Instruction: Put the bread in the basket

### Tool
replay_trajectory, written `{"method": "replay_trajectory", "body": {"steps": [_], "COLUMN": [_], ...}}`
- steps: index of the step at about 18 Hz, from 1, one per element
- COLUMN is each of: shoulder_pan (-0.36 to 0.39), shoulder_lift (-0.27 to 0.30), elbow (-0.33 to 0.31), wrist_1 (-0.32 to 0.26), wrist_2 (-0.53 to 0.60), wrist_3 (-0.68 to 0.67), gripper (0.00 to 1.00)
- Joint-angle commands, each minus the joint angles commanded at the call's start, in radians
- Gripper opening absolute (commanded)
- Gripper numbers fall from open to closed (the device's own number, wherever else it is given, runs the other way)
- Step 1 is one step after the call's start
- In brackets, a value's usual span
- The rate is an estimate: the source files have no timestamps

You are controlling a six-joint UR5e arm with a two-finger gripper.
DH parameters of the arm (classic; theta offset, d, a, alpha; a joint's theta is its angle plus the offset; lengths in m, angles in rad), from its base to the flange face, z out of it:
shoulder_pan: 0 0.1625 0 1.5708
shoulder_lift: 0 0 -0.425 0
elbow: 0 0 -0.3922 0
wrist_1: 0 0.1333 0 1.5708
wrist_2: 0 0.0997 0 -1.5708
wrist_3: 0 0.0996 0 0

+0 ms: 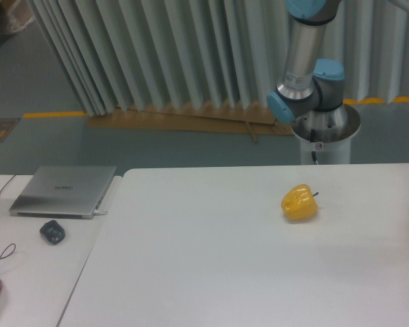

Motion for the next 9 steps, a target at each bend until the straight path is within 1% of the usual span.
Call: {"method": "replay_trajectory", "body": {"steps": [4,9], "shoulder_pan": [0.005,0.009], "shoulder_lift": [-0.012,-0.015], "elbow": [-0.003,-0.008], "wrist_1": [0.017,0.02], "wrist_2": [0.0,0.0], "wrist_3": [0.0,0.0], "gripper": [0.29,0.29]}}
